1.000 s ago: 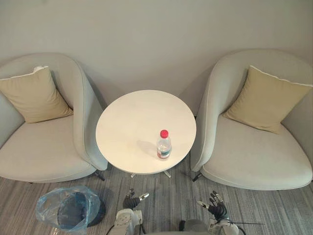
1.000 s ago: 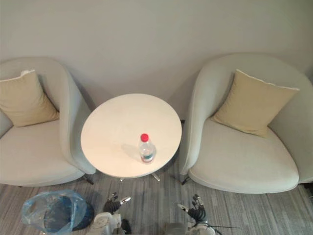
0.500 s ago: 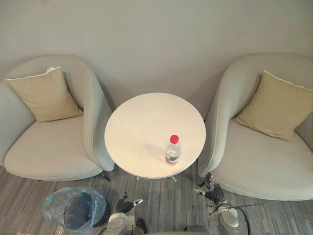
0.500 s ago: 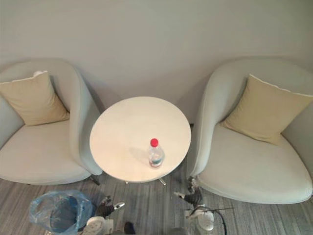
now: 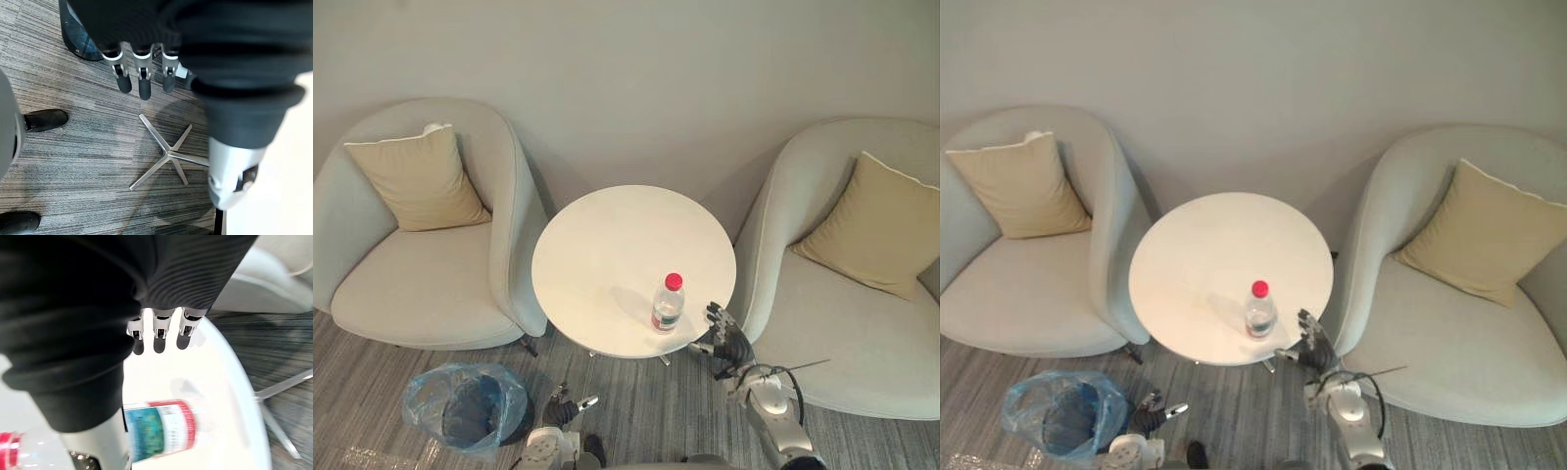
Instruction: Gather rubbish on tea table into small bin, then transfer packed bag to large trash can.
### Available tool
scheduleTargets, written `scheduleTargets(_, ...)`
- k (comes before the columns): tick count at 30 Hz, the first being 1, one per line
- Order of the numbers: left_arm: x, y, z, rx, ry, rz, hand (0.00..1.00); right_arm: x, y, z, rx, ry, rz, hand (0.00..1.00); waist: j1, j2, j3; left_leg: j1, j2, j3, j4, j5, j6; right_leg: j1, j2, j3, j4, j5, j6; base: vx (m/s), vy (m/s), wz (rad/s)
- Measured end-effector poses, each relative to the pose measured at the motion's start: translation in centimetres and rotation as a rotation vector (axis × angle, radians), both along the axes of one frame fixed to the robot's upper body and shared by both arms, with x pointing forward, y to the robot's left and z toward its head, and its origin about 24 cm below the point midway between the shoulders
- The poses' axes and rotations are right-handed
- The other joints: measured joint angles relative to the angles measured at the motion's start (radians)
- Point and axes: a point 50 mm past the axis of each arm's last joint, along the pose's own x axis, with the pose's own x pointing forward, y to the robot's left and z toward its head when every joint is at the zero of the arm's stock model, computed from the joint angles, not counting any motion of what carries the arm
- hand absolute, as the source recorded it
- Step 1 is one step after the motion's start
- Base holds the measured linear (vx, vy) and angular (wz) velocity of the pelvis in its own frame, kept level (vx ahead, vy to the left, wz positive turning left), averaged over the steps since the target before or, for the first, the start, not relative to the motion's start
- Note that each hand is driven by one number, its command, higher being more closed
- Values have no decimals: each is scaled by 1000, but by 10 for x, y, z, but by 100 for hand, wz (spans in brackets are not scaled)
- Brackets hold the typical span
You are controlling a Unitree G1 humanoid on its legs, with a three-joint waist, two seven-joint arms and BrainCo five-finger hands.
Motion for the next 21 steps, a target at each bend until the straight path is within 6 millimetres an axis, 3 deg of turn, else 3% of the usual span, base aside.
scheduleTargets(8, 1, -1, 1, -1, -7, 1, 0, 28, 9, 16, -9, -77, -29, 0, 7, 2, 7, -20, -2, -31, -1, 9, 2, 4, 1, -32, -13, 4, -6, -7, -9, 13)
scheduleTargets(16, 16, -3, 7, -6, -55, -7, 0, 62, 16, 45, -9, -181, -22, 0, 15, 26, 97, -39, -2, -59, -5, 25, 4, -2, 1, -55, -8, 8, -7, -60, -3, 10)
scheduleTargets(21, 28, -4, 13, -15, -104, 5, 0, 88, 21, 70, -8, -253, -11, 0, 39, 29, 146, -78, -2, -60, 1, 35, 10, -39, 1, -56, 6, 14, -9, -6, 3, 1)
